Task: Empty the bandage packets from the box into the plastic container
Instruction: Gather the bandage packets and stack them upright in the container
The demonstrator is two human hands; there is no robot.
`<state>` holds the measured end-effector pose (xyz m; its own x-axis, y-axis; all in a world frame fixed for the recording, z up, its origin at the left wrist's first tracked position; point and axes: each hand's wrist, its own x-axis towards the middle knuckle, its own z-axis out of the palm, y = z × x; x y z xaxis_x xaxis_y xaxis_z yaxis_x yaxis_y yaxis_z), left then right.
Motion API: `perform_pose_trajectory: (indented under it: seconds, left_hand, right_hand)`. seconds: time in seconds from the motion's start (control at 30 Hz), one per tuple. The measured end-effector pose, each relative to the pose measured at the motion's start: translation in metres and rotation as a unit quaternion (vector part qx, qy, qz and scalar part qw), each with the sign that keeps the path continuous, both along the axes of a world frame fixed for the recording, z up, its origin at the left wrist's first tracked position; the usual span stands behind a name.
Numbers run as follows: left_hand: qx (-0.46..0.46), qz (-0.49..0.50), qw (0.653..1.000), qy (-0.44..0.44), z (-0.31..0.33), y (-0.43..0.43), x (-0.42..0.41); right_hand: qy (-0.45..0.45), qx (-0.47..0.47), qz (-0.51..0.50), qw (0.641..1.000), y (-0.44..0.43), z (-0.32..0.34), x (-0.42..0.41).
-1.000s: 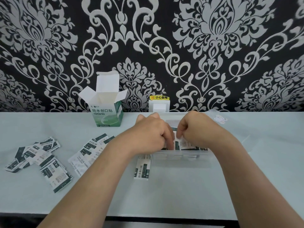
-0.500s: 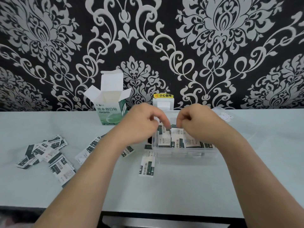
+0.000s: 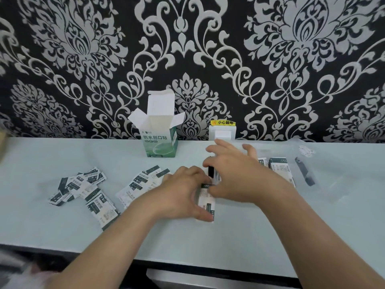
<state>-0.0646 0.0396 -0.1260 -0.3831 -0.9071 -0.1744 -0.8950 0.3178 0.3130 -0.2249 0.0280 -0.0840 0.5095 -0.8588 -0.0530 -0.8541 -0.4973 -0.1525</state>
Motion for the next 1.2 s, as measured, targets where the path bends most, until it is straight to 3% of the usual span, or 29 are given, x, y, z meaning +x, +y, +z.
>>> perform_pose_trajectory:
  seconds: [0.17, 0.33, 0.4, 0.5, 0.57, 0.63, 0.67, 0.73, 0.83, 1.0, 1.07, 1.2]
  left_hand:
    - [-0.048, 0.069, 0.989, 0.122, 0.000, 0.006, 0.002]
    - [-0.095, 0.158, 0.935, 0.304, 0.010, 0.006, 0.020]
    - [-0.111, 0.192, 0.906, 0.360, 0.022, 0.007, 0.031]
    - [-0.113, 0.244, 0.858, 0.438, 0.035, 0.009, 0.050]
    - [-0.125, 0.270, 0.872, 0.388, 0.036, 0.011, 0.069]
    - [-0.123, 0.281, 0.931, 0.196, 0.032, 0.011, 0.090]
    - [-0.089, 0.280, 0.951, 0.092, 0.029, 0.013, 0.099]
    - [0.015, 0.265, 0.964, -0.006, 0.022, 0.015, 0.111]
    - [0.053, 0.242, 0.969, -0.007, 0.013, 0.011, 0.109]
    - [0.056, 0.247, 0.963, 0.095, 0.008, 0.002, 0.094]
    - [0.060, 0.260, 0.955, 0.130, 0.005, -0.002, 0.093]
    - [0.031, 0.271, 0.954, 0.122, 0.006, -0.006, 0.096]
  right_hand:
    - [0.026, -0.035, -0.031, 0.999, 0.001, 0.004, 0.005]
    - [-0.160, -0.102, 0.011, 0.982, 0.005, 0.007, 0.029]
    - [-0.232, -0.051, 0.020, 0.971, 0.008, 0.004, 0.043]
    - [-0.270, 0.037, -0.024, 0.962, 0.011, -0.002, 0.062]
    - [-0.272, 0.058, -0.075, 0.958, 0.008, -0.006, 0.071]
    - [-0.268, 0.048, -0.110, 0.956, 0.003, -0.010, 0.075]
    - [-0.267, 0.046, -0.122, 0.955, 0.001, -0.013, 0.078]
    - [-0.235, 0.060, -0.132, 0.961, -0.003, -0.020, 0.083]
    - [-0.167, 0.084, -0.128, 0.974, -0.010, -0.031, 0.087]
    - [-0.138, 0.061, -0.100, 0.984, -0.012, -0.044, 0.095]
    - [-0.150, 0.060, -0.103, 0.982, -0.012, -0.048, 0.099]
    - [-0.199, 0.105, -0.111, 0.968, -0.016, -0.049, 0.103]
